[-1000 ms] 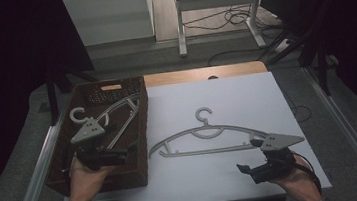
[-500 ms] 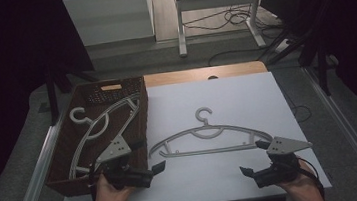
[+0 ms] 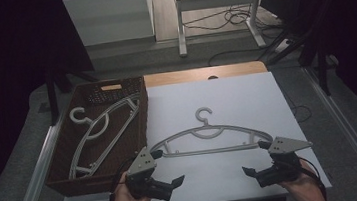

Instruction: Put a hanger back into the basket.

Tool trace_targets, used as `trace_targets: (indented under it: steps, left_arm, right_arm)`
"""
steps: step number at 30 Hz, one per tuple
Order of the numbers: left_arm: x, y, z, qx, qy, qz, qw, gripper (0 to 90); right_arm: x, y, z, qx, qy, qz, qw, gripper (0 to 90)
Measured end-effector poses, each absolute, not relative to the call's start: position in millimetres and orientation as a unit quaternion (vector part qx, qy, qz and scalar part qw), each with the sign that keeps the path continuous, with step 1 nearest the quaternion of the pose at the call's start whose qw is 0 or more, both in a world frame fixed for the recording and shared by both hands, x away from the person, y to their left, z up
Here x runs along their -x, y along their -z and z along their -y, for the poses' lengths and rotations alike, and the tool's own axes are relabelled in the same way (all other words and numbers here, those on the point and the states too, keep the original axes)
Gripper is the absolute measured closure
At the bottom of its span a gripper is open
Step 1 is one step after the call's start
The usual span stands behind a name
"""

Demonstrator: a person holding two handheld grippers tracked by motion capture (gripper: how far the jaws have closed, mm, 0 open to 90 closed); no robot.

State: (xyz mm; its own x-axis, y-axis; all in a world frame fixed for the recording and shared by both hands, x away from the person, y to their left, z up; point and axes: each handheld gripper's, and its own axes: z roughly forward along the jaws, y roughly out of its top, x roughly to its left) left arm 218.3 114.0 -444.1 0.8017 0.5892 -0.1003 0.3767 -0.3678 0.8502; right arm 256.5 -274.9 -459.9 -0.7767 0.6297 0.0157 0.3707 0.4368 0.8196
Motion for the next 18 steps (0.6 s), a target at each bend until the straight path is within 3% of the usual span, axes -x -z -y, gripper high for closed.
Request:
trace_targets:
  steps: [18]
  left_arm:
    - [-219, 447, -116, -0.819, -0.107, -0.286, 0.485, 2.1]
  right_arm:
    - [-270, 457, 277, -0.317, -0.439, -0.832, 0.118, 1.5]
